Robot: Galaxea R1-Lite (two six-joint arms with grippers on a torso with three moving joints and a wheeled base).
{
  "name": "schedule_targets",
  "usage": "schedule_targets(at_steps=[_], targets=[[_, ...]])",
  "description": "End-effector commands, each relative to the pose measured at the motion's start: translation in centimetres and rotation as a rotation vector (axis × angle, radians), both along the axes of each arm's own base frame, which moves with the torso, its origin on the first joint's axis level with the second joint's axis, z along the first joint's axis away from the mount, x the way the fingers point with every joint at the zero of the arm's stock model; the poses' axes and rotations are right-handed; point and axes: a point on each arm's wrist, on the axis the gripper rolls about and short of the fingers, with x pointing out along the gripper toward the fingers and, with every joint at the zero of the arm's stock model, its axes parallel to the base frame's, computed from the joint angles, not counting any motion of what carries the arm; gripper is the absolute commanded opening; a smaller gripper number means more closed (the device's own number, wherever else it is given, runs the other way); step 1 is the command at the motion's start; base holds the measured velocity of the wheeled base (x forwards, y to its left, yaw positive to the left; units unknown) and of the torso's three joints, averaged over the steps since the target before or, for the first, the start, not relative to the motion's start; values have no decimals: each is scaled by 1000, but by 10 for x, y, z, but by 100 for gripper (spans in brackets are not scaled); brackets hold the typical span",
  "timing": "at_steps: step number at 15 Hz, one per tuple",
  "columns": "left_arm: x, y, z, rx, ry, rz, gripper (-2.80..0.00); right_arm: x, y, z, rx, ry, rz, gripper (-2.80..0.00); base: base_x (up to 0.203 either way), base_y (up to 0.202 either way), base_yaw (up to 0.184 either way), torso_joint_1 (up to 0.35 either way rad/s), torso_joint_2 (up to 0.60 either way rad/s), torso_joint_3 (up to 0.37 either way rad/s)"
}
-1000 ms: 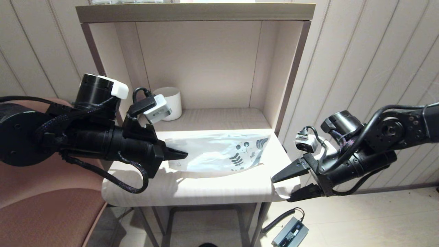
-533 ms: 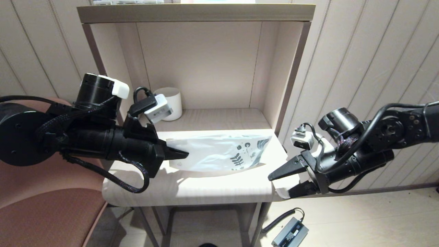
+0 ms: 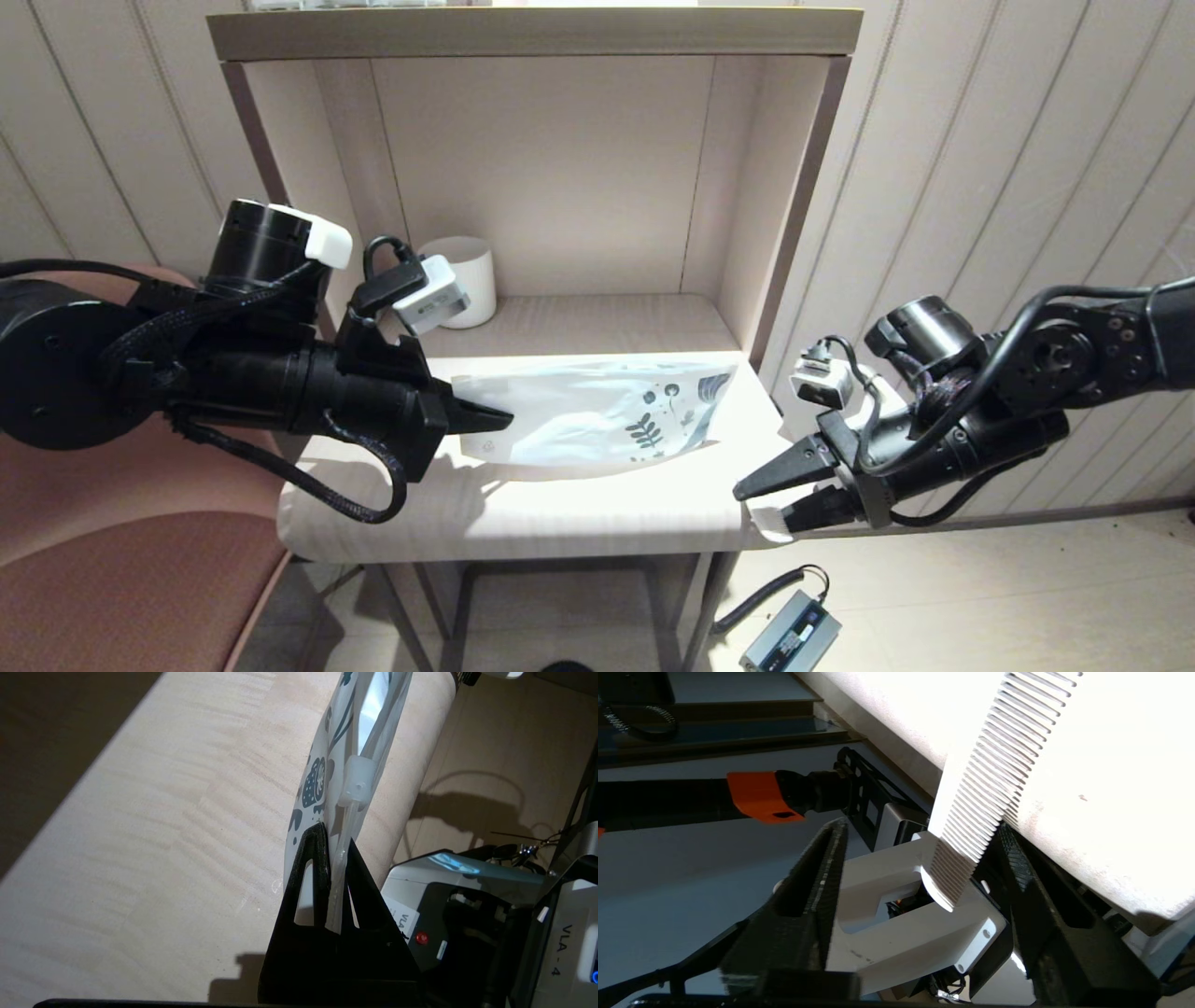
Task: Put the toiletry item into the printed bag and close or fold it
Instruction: Pick up the comb
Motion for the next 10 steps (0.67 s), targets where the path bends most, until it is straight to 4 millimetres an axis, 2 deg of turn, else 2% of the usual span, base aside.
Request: schedule_targets(at_steps=[1, 10], targets=[[0, 0, 1, -1, -3, -5, -280, -3, 0, 1, 35, 22, 19, -280, 0, 0, 0, 0, 0, 0], [3, -2, -3, 3, 7, -6, -280, -3, 0, 4, 41, 14, 20, -280, 0, 0, 0, 0, 0, 0]])
